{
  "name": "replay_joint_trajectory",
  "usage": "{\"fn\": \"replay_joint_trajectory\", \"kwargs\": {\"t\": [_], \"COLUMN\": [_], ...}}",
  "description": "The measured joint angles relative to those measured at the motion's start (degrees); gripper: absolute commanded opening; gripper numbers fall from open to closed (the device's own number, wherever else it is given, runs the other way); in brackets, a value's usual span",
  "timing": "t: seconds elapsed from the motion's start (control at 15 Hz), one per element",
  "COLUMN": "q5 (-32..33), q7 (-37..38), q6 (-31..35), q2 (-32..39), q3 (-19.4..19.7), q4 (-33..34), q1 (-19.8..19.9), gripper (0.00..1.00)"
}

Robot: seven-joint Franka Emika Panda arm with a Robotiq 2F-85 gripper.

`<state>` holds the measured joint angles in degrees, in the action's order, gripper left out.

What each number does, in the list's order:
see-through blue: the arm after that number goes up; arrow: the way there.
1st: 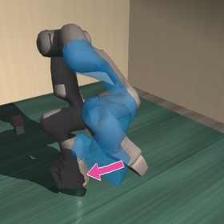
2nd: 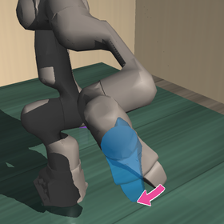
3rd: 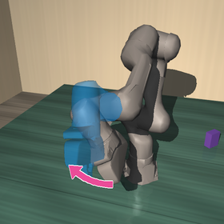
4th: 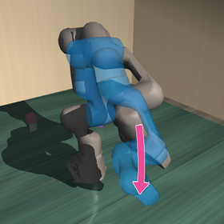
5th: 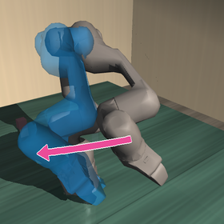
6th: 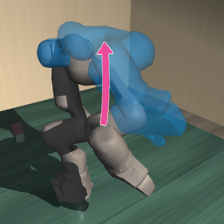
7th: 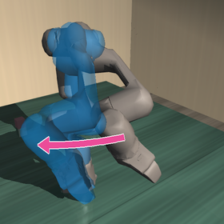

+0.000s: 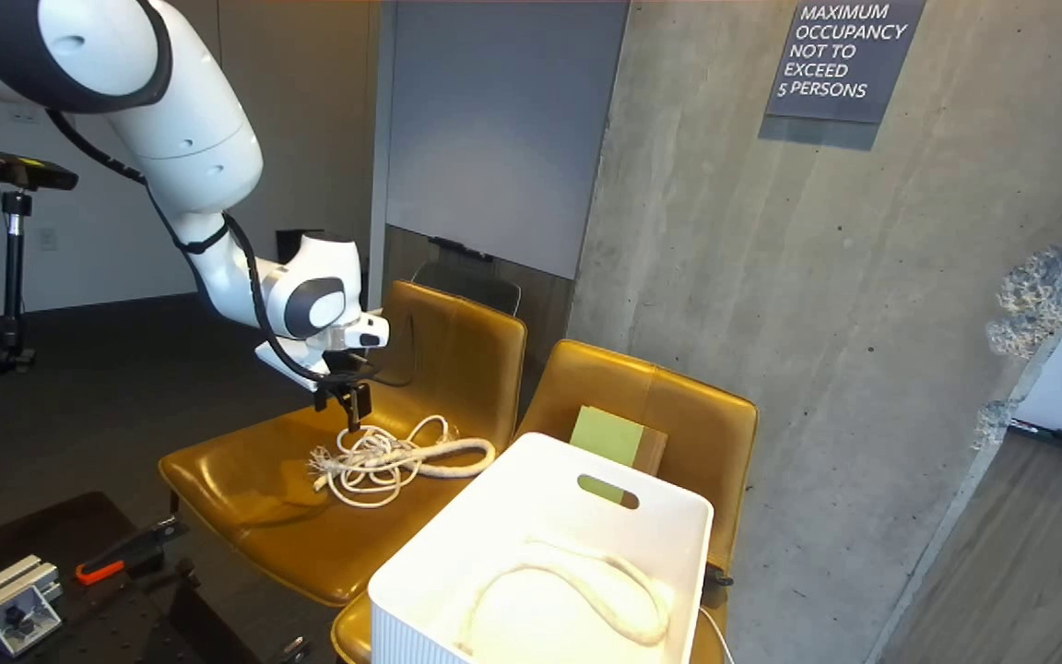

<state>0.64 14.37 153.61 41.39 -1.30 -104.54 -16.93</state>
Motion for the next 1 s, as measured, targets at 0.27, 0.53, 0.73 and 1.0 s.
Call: {"fn": "replay_joint_trajectory", "kwargs": {"t": [0.27, 0.53, 0.73, 1.0], "q5": [0.0, 0.0, 0.0, 0.0], "q7": [0.8, 1.3, 1.6, 2.1], "q6": [-1.5, -2.2, -3.1, -3.6], "q2": [2.8, 5.0, 6.2, 7.6], "q3": [0.0, 0.2, 0.2, 0.2], "q4": [3.2, 6.1, 7.7, 9.0], "q1": [0.0, 0.0, -0.2, -0.6], "gripper": [0.96, 0.92, 0.64, 0.38]}}
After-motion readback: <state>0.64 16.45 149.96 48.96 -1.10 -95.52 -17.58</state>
